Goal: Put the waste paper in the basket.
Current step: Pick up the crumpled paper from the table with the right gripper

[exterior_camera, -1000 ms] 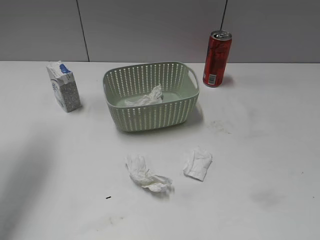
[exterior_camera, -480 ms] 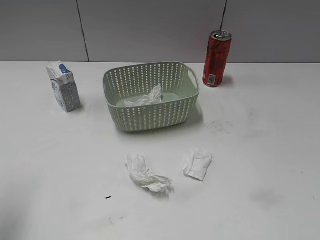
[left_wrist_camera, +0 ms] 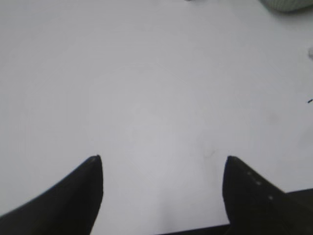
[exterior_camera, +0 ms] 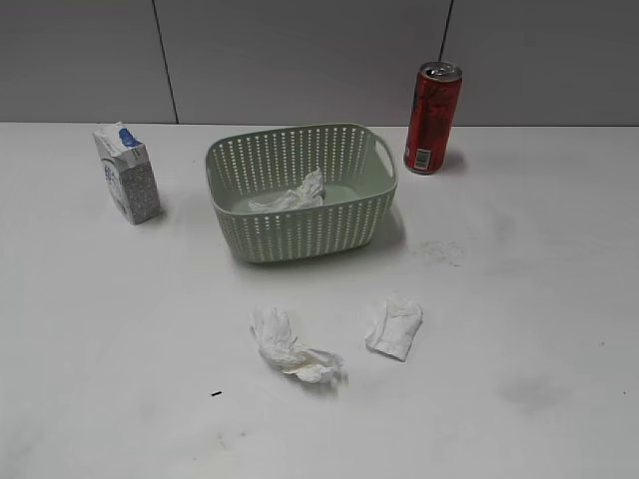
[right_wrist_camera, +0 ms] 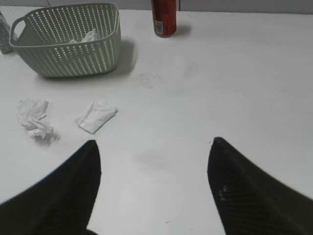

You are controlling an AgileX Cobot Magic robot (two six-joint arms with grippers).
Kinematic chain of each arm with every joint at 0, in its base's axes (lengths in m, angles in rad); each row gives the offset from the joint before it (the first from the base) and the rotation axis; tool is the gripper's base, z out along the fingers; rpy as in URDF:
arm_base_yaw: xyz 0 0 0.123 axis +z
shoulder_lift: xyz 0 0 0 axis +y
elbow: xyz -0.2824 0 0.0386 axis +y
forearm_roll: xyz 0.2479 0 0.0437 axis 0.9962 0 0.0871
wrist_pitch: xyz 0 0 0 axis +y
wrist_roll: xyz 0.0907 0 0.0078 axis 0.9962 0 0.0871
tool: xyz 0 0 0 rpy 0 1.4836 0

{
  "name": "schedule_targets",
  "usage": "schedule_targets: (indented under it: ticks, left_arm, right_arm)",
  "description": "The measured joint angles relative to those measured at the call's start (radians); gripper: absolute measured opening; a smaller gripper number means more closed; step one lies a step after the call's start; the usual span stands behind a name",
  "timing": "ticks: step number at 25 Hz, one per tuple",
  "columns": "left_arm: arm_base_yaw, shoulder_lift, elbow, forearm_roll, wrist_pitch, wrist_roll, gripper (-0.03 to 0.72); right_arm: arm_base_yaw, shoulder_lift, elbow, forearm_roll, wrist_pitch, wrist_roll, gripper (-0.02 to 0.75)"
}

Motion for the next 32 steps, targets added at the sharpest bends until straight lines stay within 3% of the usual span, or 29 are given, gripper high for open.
schedule_targets:
  ticks: [12, 19, 25, 29, 32]
  left_arm:
    - [0.001, -0.341, 0.083, 0.001, -0.067, -0.015, 0.559]
    - [0.001, -0.364, 0.091, 0.003, -0.078, -0.019, 0.559]
    - [0.001, -0.364, 0.091, 0.003, -0.079, -0.021, 0.559]
    - [0.001, -0.364, 0.091, 0.003, -0.079, -0.021, 0.559]
    - [0.001, -0.364, 0.091, 0.004, -0.079, -0.021, 0.559]
  right_arm:
    - [-0.001, 0.441, -0.122, 0.054, 0.014, 0.005, 0.519]
    - [-0.001, 0.709, -0.225, 0.066, 0.022, -0.023, 0.519]
    - [-0.001, 0.92, -0.309, 0.155, 0.023, -0.119, 0.519]
    - [0.066, 1.06, -0.368, 0.165, 0.016, -0.126, 0.506]
    - [0.182, 1.162, -0.421, 0.143, -0.01, -0.126, 0.475]
